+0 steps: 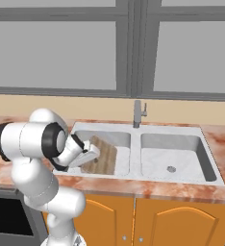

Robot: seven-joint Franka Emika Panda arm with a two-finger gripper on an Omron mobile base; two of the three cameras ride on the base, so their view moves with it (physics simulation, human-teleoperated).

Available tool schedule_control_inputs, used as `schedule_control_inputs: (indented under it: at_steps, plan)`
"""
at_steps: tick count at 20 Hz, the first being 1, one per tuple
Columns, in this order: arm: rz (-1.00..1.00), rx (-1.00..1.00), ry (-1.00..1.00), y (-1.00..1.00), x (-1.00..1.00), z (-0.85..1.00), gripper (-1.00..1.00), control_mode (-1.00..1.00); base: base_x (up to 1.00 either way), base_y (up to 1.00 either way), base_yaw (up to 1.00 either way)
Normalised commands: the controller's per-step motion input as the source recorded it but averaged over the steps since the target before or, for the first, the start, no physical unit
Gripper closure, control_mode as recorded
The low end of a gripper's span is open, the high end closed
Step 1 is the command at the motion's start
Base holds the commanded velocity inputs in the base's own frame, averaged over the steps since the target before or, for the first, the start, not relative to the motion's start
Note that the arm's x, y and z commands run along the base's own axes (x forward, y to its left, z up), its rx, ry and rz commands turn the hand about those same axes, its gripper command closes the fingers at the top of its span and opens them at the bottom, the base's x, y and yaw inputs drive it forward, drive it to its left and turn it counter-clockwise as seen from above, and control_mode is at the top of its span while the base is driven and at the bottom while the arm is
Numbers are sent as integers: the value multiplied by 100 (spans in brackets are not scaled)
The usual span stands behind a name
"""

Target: Move the cutting board and knife to the sink. Then move spray from the cabinet to the counter.

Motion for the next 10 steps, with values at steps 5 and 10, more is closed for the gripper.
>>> schedule_control_inputs:
  at_steps: [5,10]
  plan:
    - [0,13,0,14,0,12,-100,-100,0,0,0]
    - [0,14,0,9,0,16,-100,-100,0,0,0]
